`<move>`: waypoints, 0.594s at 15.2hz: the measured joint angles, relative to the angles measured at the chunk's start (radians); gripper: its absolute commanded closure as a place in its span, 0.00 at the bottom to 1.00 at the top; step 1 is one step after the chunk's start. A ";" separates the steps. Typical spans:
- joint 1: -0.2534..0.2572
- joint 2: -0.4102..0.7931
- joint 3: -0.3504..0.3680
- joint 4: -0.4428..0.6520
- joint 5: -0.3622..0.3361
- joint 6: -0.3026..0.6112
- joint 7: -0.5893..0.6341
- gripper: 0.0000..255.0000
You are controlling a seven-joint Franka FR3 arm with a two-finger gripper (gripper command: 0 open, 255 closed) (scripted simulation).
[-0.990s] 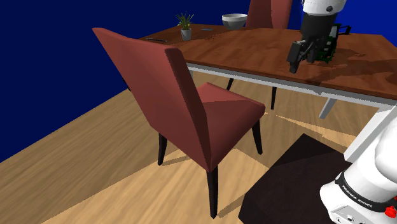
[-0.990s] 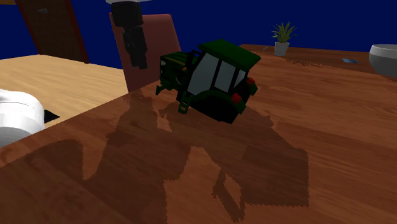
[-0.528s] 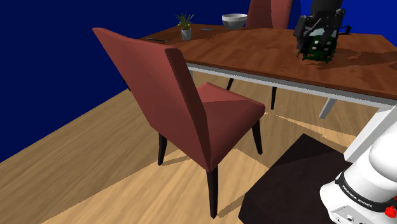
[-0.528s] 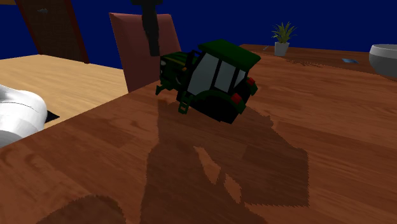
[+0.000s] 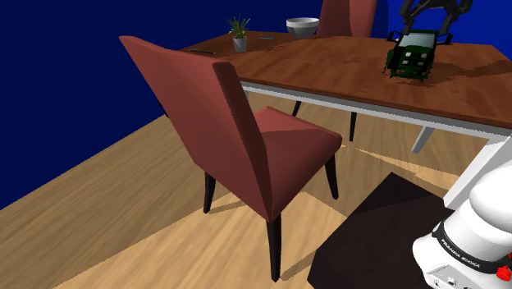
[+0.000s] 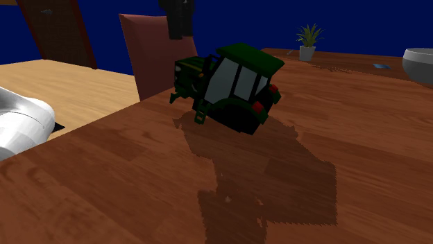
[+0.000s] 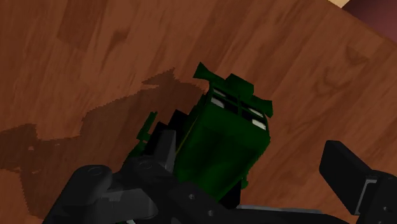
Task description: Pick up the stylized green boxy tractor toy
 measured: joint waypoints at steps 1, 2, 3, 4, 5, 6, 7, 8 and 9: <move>-0.005 0.009 -0.007 0.006 0.001 0.003 0.004 0.00; -0.008 0.010 -0.011 0.000 0.000 0.009 0.005 0.00; -0.009 0.007 -0.013 -0.015 -0.001 0.021 0.007 0.00; -0.010 0.002 -0.013 -0.033 -0.001 0.034 0.009 0.00; -0.011 -0.003 -0.013 -0.051 -0.002 0.047 0.011 0.00; -0.012 -0.009 -0.014 -0.069 -0.003 0.059 0.012 0.00; -0.013 -0.014 -0.016 -0.089 -0.004 0.075 0.011 0.00; -0.013 -0.015 -0.016 -0.098 -0.005 0.082 0.012 0.00; -0.013 -0.015 -0.016 -0.103 -0.005 0.086 0.012 1.00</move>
